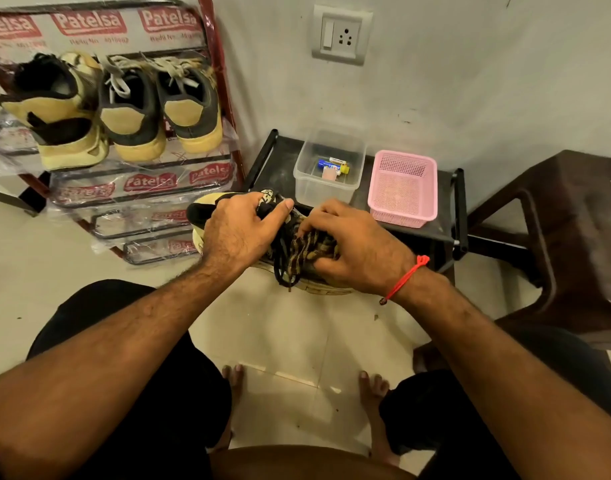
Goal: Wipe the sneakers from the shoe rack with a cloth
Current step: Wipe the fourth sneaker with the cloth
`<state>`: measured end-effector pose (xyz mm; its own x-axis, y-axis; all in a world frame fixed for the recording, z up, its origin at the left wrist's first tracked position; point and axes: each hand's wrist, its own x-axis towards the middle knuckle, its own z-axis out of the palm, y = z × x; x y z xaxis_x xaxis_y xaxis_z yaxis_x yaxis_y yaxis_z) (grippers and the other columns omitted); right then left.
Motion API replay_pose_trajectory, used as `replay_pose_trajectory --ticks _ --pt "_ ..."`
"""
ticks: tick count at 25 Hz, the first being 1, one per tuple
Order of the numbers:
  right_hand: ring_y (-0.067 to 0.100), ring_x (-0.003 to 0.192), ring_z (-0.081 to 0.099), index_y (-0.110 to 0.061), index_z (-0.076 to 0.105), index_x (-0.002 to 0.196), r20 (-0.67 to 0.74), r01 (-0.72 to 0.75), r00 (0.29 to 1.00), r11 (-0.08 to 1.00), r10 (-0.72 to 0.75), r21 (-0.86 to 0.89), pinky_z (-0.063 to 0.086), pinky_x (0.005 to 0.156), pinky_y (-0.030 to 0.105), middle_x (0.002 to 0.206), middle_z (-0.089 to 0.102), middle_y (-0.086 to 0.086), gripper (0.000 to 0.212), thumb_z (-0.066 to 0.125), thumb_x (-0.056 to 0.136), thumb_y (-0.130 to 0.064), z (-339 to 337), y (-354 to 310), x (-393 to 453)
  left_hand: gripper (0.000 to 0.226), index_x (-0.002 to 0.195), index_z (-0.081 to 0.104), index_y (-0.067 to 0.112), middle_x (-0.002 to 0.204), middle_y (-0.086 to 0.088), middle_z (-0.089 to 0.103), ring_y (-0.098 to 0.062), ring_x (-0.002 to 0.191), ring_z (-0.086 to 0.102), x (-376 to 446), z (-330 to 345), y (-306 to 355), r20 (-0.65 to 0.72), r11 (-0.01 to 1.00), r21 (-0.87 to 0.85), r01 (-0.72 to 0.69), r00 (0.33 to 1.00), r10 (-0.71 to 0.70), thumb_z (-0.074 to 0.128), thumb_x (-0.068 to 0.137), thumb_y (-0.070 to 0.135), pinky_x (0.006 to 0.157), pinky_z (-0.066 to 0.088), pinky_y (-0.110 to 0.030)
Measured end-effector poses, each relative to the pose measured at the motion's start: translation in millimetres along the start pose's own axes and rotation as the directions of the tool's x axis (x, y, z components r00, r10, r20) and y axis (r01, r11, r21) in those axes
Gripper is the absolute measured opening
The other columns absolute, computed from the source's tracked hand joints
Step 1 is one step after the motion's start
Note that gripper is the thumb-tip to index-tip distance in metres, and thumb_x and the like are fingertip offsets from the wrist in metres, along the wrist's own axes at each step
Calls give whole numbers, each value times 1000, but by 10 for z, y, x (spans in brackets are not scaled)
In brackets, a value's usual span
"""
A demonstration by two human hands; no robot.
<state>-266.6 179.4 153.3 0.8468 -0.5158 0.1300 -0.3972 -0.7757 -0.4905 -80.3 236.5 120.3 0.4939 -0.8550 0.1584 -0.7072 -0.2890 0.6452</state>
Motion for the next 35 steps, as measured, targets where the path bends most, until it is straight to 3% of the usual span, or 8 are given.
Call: replay_pose_trajectory --ticks 6,10,13,19,22,25,29,35 --pt "24 102 56 -11 65 113 -256 -258 939 962 228 -88 50 91 36 111 60 9 37 77 78 -16 -107 364 54 39 79 69 22 69 7 67 -13 70 66 -15 13 41 -63 996 -84 -3 998 -2 59 94 57 70 60 -42" --pt "17 97 53 -12 64 112 -200 -98 976 995 89 -34 46 85 23 109 58 6 38 76 77 -16 112 71 43 40 89 70 24 78 9 69 -13 78 67 -1 64 11 -32 983 -168 -72 997 68 57 91 61 71 60 -44" --pt "16 99 51 -11 65 111 -426 -281 868 960 257 7 36 88 14 112 60 9 35 73 77 -9 -90 384 118 42 98 69 18 89 5 70 -15 86 68 -28 121 -17 5 934 -315 -169 984 179 57 92 57 74 60 -45" --pt "11 103 52 -7 65 107 -513 -94 847 989 141 116 39 92 8 111 59 7 34 64 74 -1 73 70 117 31 102 70 10 97 2 66 -16 92 63 -160 237 39 -6 872 -266 -411 905 425 57 96 37 77 58 -42" --pt "15 106 52 -8 66 113 -469 -277 843 960 262 38 38 94 11 115 58 9 36 66 78 -1 -65 421 115 35 102 70 8 99 0 66 -16 91 63 -123 190 40 -106 893 -116 -434 900 423 58 97 41 76 58 -39" --pt "23 108 53 -8 64 116 -391 -506 799 862 457 -26 43 97 26 116 57 11 35 67 81 -2 -147 714 6 34 103 69 9 99 2 64 -14 89 61 -56 111 33 -207 933 -74 -351 921 330 58 98 41 75 58 -38" --pt "9 105 47 -10 65 111 -461 -212 858 974 224 78 34 95 4 116 56 9 37 68 76 0 81 197 78 25 108 67 11 102 2 64 -15 94 61 -22 155 46 -116 957 -191 -218 973 198 61 98 33 83 56 -43" --pt "34 111 54 -5 64 117 -547 -218 826 971 132 -95 48 100 45 122 56 18 50 60 68 4 80 491 158 18 117 68 15 106 1 76 -13 101 72 -69 86 169 128 744 -657 119 991 -45 63 99 16 90 60 -38"
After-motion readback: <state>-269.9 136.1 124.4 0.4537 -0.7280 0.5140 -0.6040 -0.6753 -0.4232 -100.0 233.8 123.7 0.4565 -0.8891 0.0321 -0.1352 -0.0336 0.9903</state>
